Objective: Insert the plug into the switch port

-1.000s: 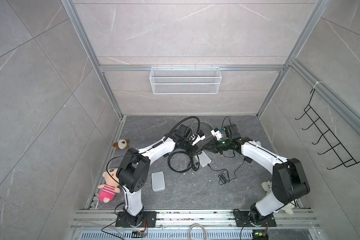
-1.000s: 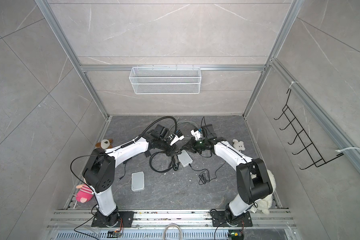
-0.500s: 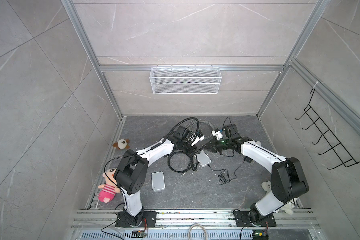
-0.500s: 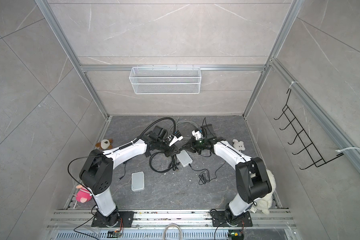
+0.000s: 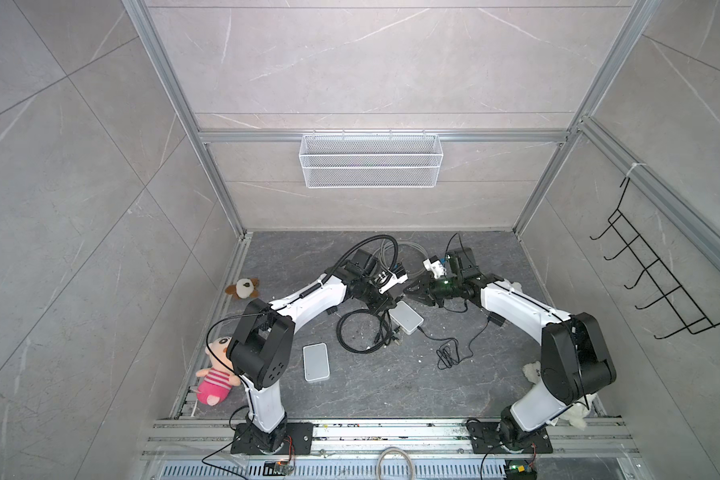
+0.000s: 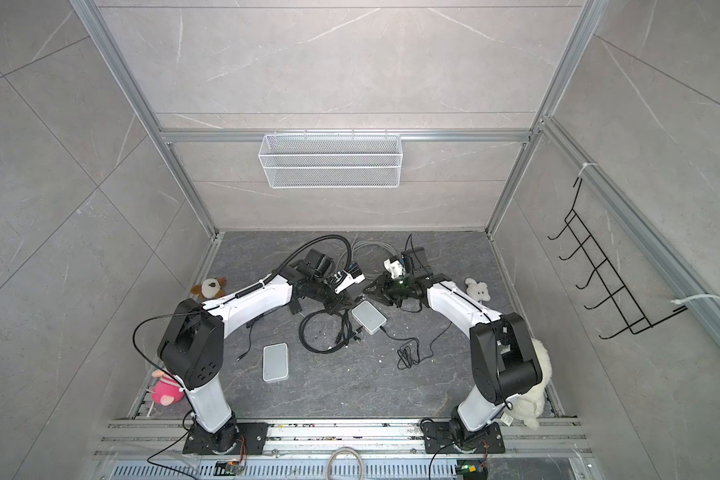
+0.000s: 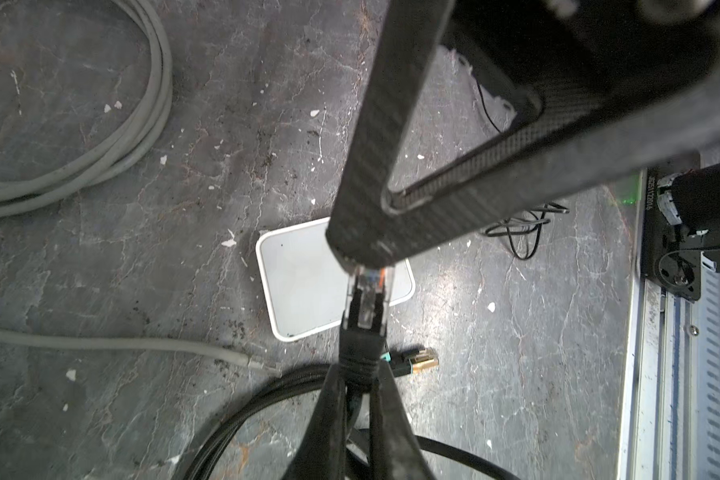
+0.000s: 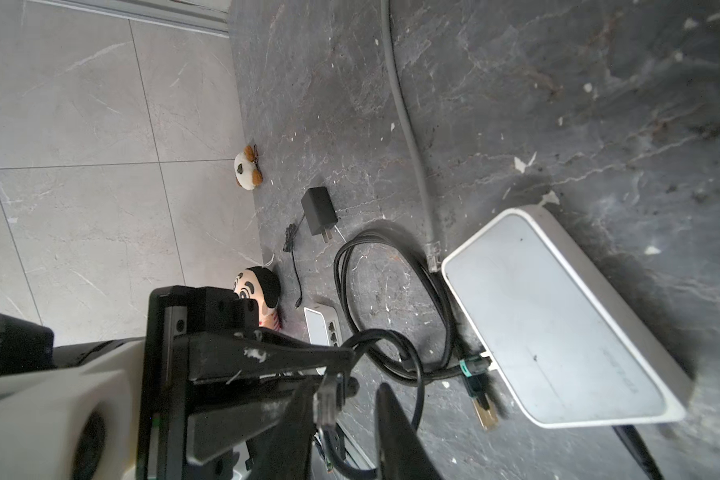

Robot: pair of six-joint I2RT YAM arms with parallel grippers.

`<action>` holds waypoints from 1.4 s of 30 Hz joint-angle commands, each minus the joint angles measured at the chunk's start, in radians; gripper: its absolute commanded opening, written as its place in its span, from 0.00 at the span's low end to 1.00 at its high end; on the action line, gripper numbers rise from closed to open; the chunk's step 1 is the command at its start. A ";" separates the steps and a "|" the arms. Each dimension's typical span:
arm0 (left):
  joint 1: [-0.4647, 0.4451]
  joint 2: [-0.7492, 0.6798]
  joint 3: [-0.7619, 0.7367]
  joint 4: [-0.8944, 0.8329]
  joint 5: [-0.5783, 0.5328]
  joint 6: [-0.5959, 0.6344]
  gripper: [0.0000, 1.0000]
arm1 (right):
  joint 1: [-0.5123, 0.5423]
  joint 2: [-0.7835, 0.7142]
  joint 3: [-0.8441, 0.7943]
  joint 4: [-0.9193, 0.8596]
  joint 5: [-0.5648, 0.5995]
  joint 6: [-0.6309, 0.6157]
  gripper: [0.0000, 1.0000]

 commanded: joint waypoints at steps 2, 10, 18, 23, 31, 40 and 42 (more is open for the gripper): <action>0.005 -0.020 0.044 -0.132 -0.032 0.065 0.05 | -0.019 -0.060 -0.011 0.056 0.025 -0.013 0.33; 0.014 0.022 0.143 -0.301 -0.103 0.098 0.04 | -0.024 -0.066 -0.005 -0.063 0.098 -0.128 0.33; 0.004 0.113 0.215 -0.448 -0.257 0.077 0.04 | -0.015 -0.066 -0.038 -0.136 0.247 -0.348 0.35; -0.010 0.157 0.286 -0.538 -0.367 0.009 0.05 | 0.016 -0.022 -0.069 -0.107 0.330 -0.411 0.38; -0.027 0.164 0.407 -0.619 -0.496 -0.084 0.04 | 0.025 0.039 -0.098 -0.054 0.363 -0.382 0.38; -0.040 0.179 0.511 -0.779 -0.434 -0.165 0.05 | 0.025 0.043 -0.116 -0.070 0.412 -0.390 0.38; -0.054 0.165 0.451 -0.773 -0.396 -0.202 0.05 | 0.024 0.046 -0.112 -0.070 0.425 -0.389 0.38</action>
